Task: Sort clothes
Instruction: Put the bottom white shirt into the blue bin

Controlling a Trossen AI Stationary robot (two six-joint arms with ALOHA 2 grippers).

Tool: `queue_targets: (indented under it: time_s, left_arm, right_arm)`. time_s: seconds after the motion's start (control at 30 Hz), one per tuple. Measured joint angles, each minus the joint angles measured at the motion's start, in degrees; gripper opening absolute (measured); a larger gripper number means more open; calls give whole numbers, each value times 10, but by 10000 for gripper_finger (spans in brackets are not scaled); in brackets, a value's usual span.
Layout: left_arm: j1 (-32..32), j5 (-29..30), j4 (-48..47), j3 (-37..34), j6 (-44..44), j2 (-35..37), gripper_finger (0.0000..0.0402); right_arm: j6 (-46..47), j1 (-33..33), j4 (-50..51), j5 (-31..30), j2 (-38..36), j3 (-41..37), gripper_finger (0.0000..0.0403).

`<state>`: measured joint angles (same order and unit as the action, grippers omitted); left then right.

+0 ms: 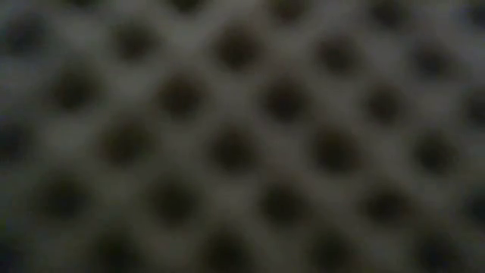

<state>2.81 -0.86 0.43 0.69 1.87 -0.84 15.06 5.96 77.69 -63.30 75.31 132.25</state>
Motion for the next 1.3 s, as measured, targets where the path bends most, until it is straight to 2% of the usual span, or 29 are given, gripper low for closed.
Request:
queue_targets:
  time_s: [0.13, 0.23, 0.4, 0.6, 0.77, 0.83, 0.87, 1.0, 1.07, 1.2, 1.3]
  left_arm:
    - [0, 0, 0, 0, 0, 0, 235]
    - [0, 0, 0, 0, 0, 0, 235]
    - [0, 0, 0, 0, 0, 0, 235]
    - [0, 0, 0, 0, 0, 0, 235]
    - [0, 0, 0, 0, 0, 0, 235]
    - [0, 0, 0, 0, 0, 0, 235]
    - [0, 0, 0, 0, 0, 0, 235]
    - [0, 0, 0, 0, 0, 0, 235]
    - [0, 0, 0, 0, 0, 0, 235]
    - [0, 0, 0, 0, 0, 0, 235]
    - [0, 0, 0, 0, 0, 0, 235]
  right_arm:
    - [24, 13, 35, 139, 36, 0, 0]
    - [60, 7, 116, 152, 71, -1, 0]
    - [56, -37, 93, 73, 82, -7, 0]
    - [139, -121, 122, -49, 55, -4, 0]
    - [209, -187, 121, -71, 59, -8, 0]
    - [230, -212, 117, -60, 67, -9, 0]
    - [233, -225, 114, -35, 71, -9, 0]
    - [143, -284, 122, 177, 96, -16, 0]
    - [129, -300, 122, 248, 99, -51, 0]
    - [135, -332, 121, 346, 79, -163, 0]
    - [157, -340, 122, 355, 55, -280, 0]
